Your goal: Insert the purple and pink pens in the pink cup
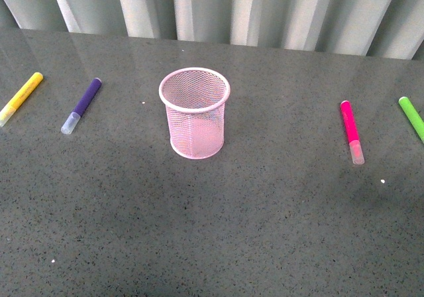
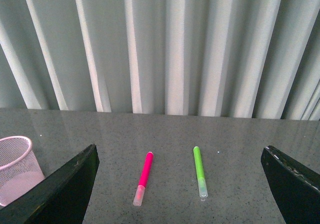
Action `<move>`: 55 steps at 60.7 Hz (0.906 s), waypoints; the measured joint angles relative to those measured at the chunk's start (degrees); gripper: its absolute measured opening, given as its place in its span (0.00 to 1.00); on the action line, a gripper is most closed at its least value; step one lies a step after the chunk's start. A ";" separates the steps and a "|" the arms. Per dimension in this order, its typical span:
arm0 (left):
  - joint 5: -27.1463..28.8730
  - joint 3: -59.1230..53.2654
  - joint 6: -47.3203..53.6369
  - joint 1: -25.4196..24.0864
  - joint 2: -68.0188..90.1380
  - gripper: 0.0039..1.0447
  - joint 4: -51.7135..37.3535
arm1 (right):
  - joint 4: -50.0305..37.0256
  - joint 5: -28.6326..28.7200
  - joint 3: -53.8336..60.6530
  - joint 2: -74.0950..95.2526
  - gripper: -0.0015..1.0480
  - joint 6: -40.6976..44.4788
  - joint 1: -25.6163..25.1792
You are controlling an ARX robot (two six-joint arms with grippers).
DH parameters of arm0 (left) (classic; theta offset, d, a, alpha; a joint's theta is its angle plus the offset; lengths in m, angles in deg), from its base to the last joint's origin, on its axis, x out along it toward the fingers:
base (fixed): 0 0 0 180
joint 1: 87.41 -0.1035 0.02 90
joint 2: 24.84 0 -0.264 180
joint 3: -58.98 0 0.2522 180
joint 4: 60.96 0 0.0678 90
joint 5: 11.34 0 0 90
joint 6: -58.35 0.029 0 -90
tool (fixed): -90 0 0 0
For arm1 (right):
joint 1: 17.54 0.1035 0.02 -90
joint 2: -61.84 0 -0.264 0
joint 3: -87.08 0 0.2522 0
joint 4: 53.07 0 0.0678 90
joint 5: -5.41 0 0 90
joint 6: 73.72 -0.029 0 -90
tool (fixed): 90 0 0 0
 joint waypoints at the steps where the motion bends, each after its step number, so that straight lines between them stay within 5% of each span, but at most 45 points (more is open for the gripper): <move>1: 0.00 0.00 0.00 0.00 0.00 0.94 0.00 | 0.00 0.00 0.00 0.00 0.93 0.00 0.00; 21: 0.09 0.02 -0.02 0.02 0.02 0.94 0.02 | 0.00 0.00 0.00 0.00 0.93 0.00 0.00; 30: 20.96 6.29 -8.11 4.94 13.70 0.94 13.51 | 0.00 0.00 0.00 0.00 0.93 0.00 0.00; 45: 6.58 17.27 -7.87 -2.82 42.25 0.94 4.07 | 0.00 0.02 0.00 0.00 0.93 0.00 0.00; 55: -2.93 33.03 -4.70 -5.75 63.63 0.94 10.16 | 0.00 0.04 0.00 0.00 0.93 0.00 0.00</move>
